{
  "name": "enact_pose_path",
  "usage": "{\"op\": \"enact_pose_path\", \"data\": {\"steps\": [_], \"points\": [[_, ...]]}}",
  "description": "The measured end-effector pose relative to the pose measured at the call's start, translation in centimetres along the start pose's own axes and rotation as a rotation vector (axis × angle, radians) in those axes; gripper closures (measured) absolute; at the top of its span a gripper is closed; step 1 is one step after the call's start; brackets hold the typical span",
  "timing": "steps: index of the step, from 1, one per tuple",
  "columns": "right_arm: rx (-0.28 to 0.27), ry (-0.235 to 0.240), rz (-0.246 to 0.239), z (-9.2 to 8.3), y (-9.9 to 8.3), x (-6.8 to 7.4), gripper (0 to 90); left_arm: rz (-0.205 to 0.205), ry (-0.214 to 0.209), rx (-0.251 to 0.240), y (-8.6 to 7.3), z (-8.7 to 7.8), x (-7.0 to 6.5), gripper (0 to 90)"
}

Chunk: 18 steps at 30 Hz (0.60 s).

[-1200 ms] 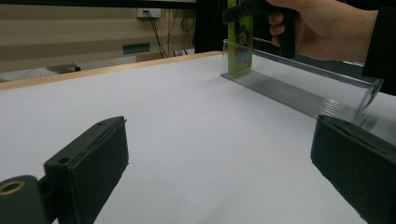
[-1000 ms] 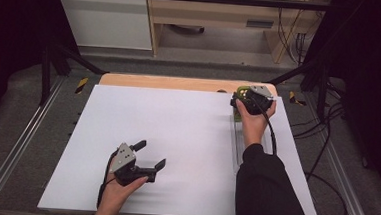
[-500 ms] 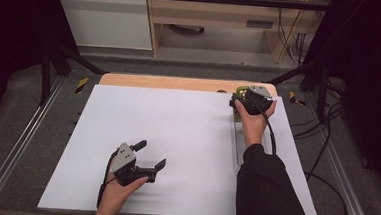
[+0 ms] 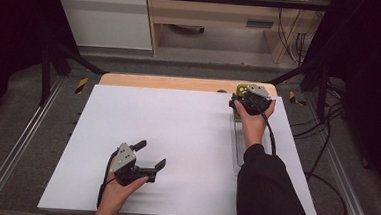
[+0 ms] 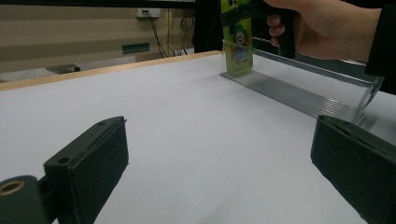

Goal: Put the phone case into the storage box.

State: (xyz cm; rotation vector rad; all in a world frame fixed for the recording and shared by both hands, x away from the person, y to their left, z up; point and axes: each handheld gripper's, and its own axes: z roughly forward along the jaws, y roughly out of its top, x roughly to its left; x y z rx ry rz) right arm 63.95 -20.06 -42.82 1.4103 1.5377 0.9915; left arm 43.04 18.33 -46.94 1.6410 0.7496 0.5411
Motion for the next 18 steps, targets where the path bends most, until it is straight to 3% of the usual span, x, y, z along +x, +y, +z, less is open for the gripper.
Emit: {"op": "enact_pose_path", "data": {"steps": [7,14,18], "points": [[0.002,0.001,-0.019,-0.2,0.1,0.2,4.5,0.000,0.002,0.000,0.0,0.0,0.0,3.6],[-0.004,0.014,0.009,-0.8,0.4,0.0,4.6,0.004,0.004,0.001,0.0,0.0,0.0,3.6],[-0.004,0.025,-0.003,-1.3,0.5,0.0,4.6,0.005,0.007,0.001,0.0,0.0,0.0,3.3]]}}
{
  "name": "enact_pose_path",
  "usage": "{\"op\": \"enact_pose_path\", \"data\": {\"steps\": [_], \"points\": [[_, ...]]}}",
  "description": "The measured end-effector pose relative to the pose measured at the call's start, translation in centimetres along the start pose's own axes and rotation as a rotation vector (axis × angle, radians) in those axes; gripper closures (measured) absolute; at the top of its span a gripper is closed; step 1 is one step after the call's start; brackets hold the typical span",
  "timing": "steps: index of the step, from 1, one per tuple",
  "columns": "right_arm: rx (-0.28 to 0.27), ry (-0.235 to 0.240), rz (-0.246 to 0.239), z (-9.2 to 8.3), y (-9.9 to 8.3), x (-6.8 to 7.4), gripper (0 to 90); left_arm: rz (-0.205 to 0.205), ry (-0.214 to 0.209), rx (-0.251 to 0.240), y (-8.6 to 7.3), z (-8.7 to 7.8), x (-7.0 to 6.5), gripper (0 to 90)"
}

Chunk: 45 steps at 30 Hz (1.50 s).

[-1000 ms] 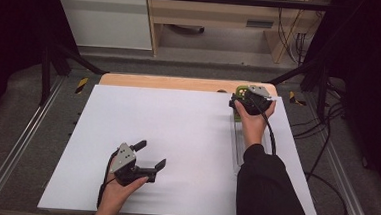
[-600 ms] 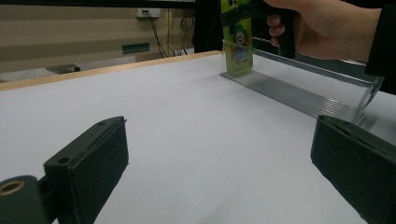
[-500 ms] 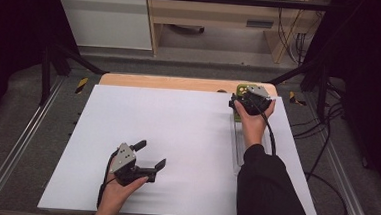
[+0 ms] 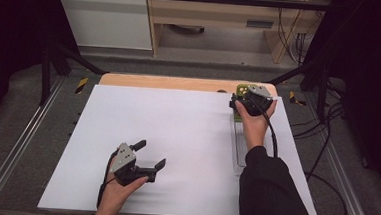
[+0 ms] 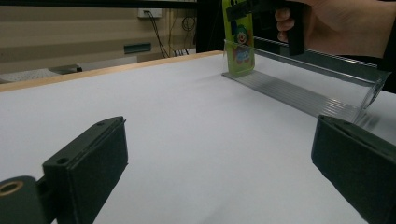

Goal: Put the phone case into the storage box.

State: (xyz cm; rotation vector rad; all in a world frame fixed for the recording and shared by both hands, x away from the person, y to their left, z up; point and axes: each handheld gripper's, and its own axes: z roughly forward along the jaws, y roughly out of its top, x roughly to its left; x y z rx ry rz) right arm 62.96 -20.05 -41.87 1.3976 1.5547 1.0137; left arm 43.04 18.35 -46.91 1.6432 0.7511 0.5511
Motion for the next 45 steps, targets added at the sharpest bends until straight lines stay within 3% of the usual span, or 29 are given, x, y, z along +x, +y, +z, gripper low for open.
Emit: {"op": "enact_pose_path", "data": {"steps": [27,45], "points": [[-0.004,0.006,0.039,-3.0,0.9,-0.6,5.4,0.014,0.025,-0.004,0.2,-0.5,0.3,3.3],[-0.006,0.029,0.047,-3.8,1.0,-0.7,5.1,-0.033,0.087,-0.033,0.4,-3.9,2.8,3.3]]}}
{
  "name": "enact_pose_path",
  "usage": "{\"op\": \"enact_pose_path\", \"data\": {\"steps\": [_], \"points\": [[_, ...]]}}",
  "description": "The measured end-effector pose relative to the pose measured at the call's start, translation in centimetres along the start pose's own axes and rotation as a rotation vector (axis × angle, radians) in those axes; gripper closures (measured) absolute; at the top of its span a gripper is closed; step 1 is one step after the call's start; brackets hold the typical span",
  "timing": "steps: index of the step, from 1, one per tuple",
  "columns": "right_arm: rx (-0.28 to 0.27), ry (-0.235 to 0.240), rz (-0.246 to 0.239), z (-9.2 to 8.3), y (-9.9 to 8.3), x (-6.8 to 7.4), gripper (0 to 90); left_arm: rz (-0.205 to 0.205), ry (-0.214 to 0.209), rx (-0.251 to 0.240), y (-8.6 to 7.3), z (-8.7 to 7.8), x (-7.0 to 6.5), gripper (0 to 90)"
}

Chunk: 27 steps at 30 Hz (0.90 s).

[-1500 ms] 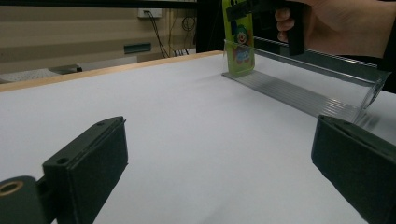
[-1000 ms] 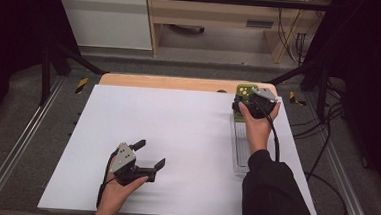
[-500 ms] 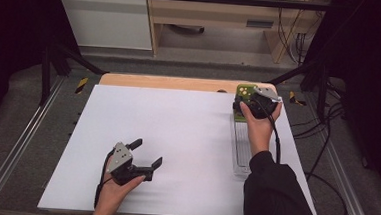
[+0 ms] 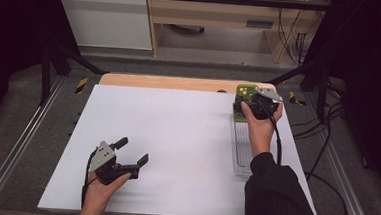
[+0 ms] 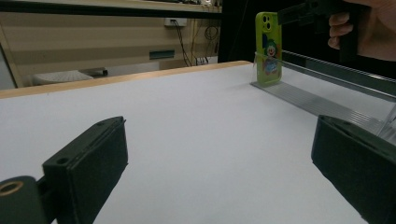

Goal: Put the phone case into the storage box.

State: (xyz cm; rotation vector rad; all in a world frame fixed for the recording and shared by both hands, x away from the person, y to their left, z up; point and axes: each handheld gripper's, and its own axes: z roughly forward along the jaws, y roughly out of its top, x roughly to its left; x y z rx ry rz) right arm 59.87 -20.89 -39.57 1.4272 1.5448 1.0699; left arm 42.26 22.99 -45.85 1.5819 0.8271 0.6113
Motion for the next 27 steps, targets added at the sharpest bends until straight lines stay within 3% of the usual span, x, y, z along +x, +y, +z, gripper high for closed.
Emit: {"op": "enact_pose_path", "data": {"steps": [10,27], "points": [[0.001,0.016,0.025,-0.4,0.1,-0.2,7.3,-0.010,0.020,-0.015,-0.1,-2.1,0.9,3.1],[-0.015,0.110,0.032,-1.8,0.8,0.6,5.9,-0.014,0.029,-0.008,-0.4,-1.6,1.4,3.0]]}}
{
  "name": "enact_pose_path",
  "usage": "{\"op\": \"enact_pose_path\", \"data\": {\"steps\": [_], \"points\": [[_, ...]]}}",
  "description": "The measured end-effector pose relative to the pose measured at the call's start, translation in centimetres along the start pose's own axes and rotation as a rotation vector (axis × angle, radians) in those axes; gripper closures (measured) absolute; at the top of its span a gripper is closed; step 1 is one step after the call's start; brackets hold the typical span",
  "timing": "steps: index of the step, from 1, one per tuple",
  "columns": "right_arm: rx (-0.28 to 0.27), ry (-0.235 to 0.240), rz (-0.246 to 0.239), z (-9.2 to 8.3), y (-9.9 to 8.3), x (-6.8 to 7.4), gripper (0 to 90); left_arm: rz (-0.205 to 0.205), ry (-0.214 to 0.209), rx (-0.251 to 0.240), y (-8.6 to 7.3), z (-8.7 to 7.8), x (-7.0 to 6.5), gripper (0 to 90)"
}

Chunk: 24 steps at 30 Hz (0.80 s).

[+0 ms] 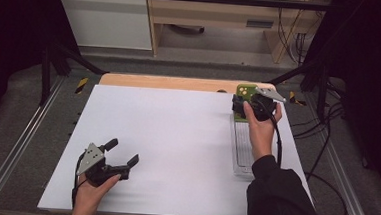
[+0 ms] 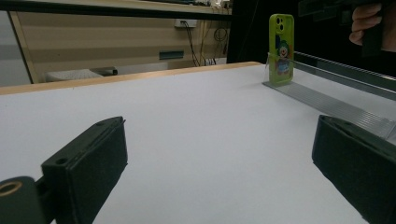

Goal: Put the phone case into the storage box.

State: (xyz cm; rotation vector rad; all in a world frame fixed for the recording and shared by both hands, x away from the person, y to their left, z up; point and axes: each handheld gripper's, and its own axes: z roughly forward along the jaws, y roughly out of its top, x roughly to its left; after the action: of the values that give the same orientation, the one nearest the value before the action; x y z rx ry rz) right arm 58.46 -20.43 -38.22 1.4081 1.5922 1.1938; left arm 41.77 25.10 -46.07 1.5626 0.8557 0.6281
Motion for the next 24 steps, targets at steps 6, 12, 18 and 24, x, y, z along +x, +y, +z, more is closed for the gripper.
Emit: {"op": "enact_pose_path", "data": {"steps": [6,12,18,24], "points": [[-0.006,0.011,-0.009,-0.9,0.3,-0.1,4.8,-0.003,0.002,-0.002,0.0,0.0,0.1,3.0],[-0.023,0.029,-0.003,-1.9,0.6,-0.3,4.8,-0.005,0.005,-0.001,0.0,0.0,0.1,3.0],[-0.041,0.045,0.000,-2.9,0.7,-0.4,4.9,-0.003,0.007,0.001,0.0,0.0,0.1,3.0],[-0.049,0.051,0.002,-3.9,0.7,-0.2,5.2,-0.003,0.012,-0.001,-0.1,-0.1,0.2,3.0]]}}
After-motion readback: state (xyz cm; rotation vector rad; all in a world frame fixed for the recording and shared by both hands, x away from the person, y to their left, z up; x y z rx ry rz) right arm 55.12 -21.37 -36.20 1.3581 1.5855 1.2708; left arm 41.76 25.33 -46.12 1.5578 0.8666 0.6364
